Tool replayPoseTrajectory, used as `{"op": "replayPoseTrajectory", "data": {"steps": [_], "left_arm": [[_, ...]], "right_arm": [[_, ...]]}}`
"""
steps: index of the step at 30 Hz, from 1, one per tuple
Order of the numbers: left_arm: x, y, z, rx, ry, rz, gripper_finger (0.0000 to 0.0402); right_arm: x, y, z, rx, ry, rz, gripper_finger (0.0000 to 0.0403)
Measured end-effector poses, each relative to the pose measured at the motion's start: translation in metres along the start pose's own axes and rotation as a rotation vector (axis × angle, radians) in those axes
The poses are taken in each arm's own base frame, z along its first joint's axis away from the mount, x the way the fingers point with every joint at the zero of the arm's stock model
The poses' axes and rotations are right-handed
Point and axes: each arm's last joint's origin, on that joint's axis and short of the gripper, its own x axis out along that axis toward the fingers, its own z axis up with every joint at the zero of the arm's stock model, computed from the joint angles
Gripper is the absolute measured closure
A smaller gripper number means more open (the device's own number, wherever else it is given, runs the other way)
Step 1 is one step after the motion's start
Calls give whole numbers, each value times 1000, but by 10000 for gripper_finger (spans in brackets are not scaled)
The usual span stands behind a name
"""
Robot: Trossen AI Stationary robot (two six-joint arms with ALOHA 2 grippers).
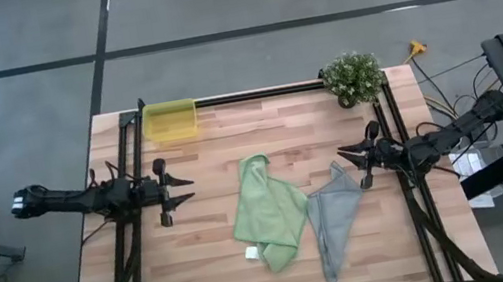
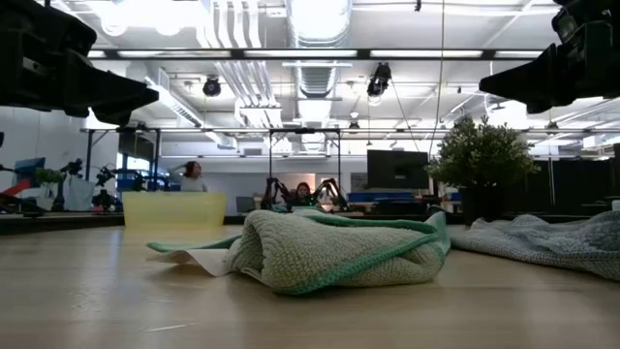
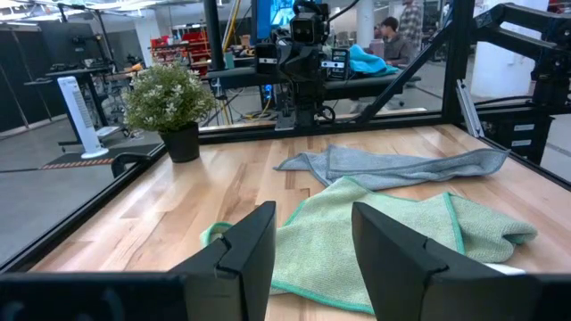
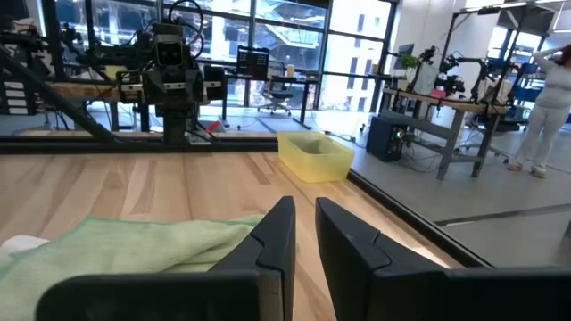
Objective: Roll microfiber towels into tight, uniform cylinder then place into a basket
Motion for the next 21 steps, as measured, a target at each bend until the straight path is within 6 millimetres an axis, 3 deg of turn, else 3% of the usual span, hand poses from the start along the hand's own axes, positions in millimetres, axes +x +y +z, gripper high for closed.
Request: {"op": "replayPoseTrajectory", "data": {"steps": [21], "left_arm": [[0,0,5,-9,-47,4,268]], "right_arm": [[0,0,0,0,0,0,360]]}}
